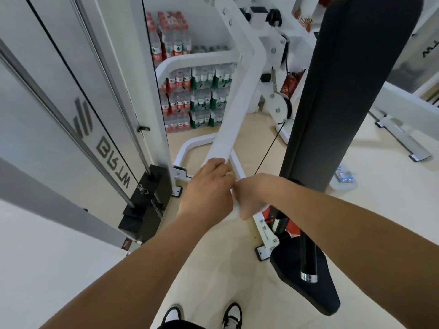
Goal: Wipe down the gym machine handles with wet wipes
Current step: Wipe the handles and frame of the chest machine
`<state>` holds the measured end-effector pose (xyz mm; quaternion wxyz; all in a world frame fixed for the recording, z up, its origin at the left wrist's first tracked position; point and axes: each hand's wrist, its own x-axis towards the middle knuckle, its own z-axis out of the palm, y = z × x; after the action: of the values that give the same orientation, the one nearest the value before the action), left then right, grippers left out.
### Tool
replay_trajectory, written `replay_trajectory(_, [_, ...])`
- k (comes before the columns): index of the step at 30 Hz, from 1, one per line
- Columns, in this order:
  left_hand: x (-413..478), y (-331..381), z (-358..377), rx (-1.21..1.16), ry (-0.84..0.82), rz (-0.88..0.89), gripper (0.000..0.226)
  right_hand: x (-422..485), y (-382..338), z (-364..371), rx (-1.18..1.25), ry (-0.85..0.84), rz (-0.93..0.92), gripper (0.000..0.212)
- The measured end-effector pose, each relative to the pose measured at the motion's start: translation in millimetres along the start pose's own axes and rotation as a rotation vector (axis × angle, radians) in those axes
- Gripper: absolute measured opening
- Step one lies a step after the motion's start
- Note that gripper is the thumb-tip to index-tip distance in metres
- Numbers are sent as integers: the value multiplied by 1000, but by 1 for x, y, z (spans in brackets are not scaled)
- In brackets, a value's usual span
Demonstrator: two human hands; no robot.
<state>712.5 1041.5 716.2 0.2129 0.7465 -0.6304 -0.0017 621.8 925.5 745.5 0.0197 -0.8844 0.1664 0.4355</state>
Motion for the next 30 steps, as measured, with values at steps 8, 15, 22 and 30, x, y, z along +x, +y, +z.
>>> replay_trajectory(8, [0, -1, 7, -6, 9, 20, 18, 28, -24, 82, -75, 1179, 245, 29])
replay_trajectory(15, [1, 5, -6, -17, 15, -55, 48, 7, -4, 12, -35, 187, -2, 11])
replay_trajectory(22, [-3, 2, -6, 24, 37, -133, 49, 2, -7, 6, 82, 112, 35, 20])
replay_trajectory(30, [-1, 1, -1, 62, 9, -138, 37, -13, 36, 65, -56, 806, 212, 23])
